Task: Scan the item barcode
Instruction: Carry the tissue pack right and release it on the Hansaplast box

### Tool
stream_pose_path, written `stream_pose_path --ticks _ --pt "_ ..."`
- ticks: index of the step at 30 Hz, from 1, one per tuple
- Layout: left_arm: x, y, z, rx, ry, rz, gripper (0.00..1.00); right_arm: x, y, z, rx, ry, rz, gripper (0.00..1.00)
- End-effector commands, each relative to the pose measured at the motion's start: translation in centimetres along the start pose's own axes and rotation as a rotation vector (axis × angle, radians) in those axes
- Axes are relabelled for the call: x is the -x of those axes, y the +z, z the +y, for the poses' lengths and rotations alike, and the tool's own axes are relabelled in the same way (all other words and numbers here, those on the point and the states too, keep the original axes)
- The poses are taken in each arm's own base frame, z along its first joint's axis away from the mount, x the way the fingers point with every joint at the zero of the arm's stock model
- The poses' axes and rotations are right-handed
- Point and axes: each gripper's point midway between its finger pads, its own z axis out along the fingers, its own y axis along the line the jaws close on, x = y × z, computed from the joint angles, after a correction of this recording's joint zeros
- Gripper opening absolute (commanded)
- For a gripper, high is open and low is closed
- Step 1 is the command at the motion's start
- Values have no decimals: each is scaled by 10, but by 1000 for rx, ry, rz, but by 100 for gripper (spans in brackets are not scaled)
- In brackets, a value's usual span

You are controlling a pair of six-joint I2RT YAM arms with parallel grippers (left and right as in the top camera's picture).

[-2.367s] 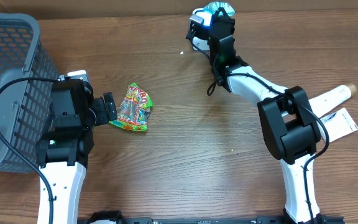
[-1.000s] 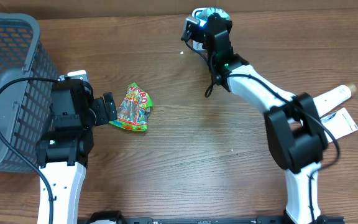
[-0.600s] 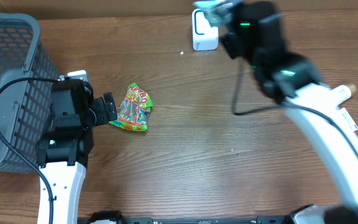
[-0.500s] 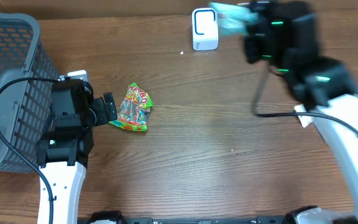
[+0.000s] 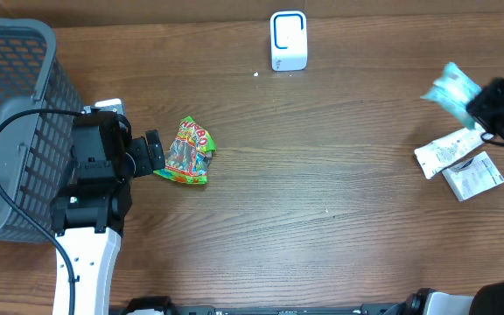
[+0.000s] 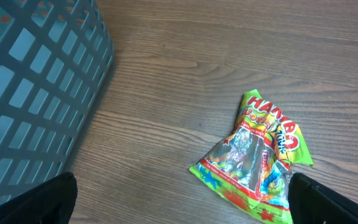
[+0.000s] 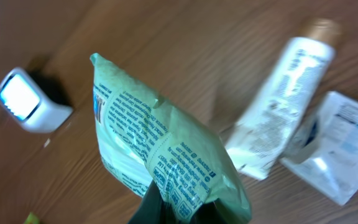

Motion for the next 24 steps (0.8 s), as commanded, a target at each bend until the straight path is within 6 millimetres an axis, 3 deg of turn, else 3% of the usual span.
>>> stream_pose_path --ticks 1,4,8,11,14,17,18,20,24 --pt "3 -2 3 11 9 -12 100 -9 25 -42 -33 124 34 4" --pt "3 -2 3 11 9 -12 100 -20 44 -77 -67 237 42 4" --pt "3 -2 3 11 9 -12 100 -34 64 -105 -92 289 34 4" --pt "3 -2 3 11 9 -12 100 -39 70 -126 -156 330 10 4" --pt "3 -2 3 11 9 -12 100 -37 69 -134 -196 331 -7 5" --pt "3 -2 3 11 9 -12 100 -35 69 -133 -191 327 -18 43" --pt "3 -2 3 11 9 -12 100 -33 69 -133 -189 326 -21 51" --pt "3 -2 3 11 9 -12 100 -30 69 -129 -166 321 -29 81" --pt "3 -2 3 11 9 -12 100 -15 59 -94 -20 217 -19 100"
